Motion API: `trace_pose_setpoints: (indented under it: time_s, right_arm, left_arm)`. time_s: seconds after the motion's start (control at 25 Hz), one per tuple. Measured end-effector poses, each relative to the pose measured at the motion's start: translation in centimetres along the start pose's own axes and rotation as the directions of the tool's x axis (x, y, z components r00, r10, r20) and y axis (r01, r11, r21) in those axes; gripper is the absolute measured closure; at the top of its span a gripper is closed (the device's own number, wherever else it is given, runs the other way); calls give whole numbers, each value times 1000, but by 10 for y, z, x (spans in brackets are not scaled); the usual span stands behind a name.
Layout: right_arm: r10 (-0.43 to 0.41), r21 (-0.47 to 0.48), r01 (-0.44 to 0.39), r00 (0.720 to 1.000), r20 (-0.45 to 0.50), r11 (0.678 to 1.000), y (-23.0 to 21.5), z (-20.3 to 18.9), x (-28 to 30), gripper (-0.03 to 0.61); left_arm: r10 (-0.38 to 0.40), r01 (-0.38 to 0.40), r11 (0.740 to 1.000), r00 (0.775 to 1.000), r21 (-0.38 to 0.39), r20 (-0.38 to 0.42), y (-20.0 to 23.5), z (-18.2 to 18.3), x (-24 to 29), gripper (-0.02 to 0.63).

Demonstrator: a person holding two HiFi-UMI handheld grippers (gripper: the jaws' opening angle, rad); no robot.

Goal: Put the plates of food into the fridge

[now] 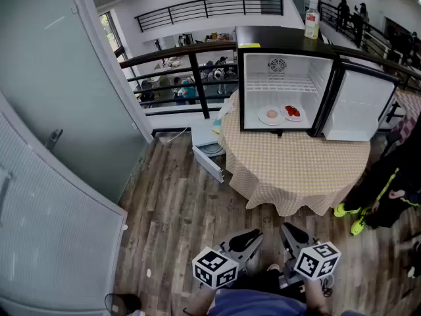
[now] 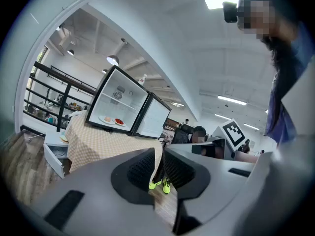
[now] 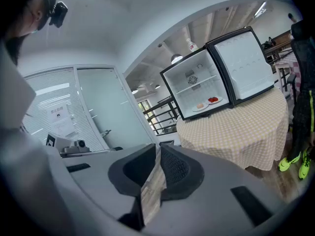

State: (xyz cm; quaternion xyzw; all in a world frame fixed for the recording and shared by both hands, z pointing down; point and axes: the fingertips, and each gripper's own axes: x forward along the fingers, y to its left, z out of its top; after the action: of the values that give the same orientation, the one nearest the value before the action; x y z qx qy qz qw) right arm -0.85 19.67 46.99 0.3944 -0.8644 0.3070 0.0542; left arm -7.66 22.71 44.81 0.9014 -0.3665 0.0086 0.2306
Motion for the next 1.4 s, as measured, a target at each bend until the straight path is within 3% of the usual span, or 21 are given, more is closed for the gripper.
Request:
trace_pose_setpoints:
  time_s: [0.44,0.96,1.4]
  right_arm:
    - [-15,-49,15,1000,5,999,-18,-12,-83,534]
    - [-41,-67,41,999,0,997,-49,-53,-200,534]
    - [-30,-79,32,999,20,996,-52,-57,-239,540]
  left_arm:
    - [17,-18,1000,998,24,55,-63,-4,6,554]
    - [-19,19,1000,1000,19,23,-179,-64,27,554]
    - [3,-5,999,999,39,44,-217,-78,22,554]
